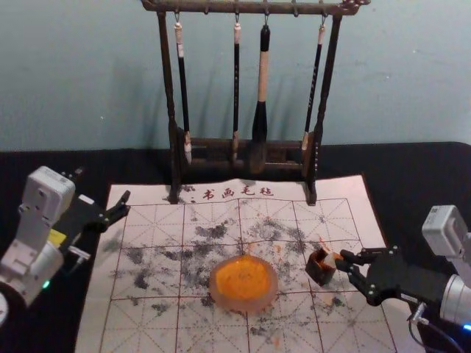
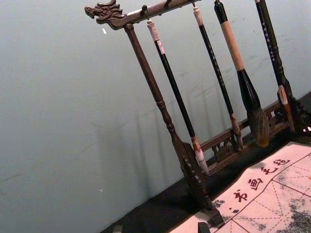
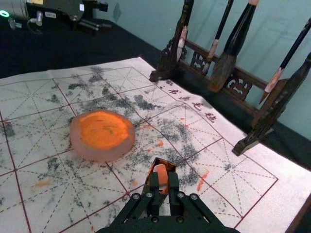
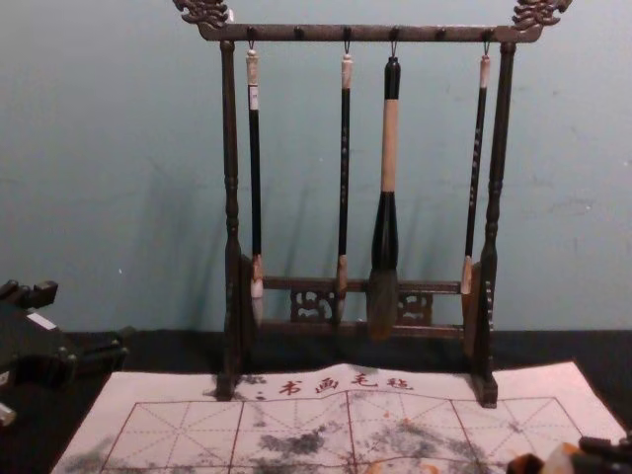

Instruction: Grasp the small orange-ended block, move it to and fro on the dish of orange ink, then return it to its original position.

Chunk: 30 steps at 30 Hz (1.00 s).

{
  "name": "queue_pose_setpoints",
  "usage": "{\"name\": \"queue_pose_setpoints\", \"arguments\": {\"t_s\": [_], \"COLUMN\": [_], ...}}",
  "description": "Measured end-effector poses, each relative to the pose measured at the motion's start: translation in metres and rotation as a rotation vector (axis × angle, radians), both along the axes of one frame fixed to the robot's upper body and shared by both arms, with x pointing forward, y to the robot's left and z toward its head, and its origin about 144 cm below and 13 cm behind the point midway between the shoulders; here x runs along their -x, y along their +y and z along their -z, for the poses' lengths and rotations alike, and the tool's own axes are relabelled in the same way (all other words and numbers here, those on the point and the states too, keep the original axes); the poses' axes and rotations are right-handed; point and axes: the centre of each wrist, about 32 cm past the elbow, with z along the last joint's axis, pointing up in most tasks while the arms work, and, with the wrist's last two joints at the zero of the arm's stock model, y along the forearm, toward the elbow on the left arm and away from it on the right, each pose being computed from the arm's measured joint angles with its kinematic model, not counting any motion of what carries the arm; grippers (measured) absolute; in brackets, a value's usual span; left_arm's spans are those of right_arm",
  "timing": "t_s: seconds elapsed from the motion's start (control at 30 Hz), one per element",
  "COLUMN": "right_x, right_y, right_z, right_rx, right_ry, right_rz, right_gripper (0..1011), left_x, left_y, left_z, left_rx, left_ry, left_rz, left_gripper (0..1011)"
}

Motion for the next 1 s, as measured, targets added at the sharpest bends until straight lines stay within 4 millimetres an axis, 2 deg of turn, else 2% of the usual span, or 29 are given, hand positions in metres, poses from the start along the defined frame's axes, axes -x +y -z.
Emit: {"name": "queue_pose_setpoints", "arguments": {"t_s": [0.6, 1.0], "right_x": [0.000, 0.004], "right_y": [-0.003, -0.007], "right_z": [-0.006, -0.028], "right_rx": [-0.046, -0.047], "right_ry": [-0.016, -0.057], "right_rz": [0.008, -0.017], "right_gripper": [82, 82], "left_x": [0.000, 0.000], "left_y": [0.000, 0.000], "left_z": [0.000, 0.000], "left_rx": [0.000, 0.000], "left_ry": [0.000, 0.000], "left_rz": [0.000, 0.000], "left_gripper": [1001, 1001]}}
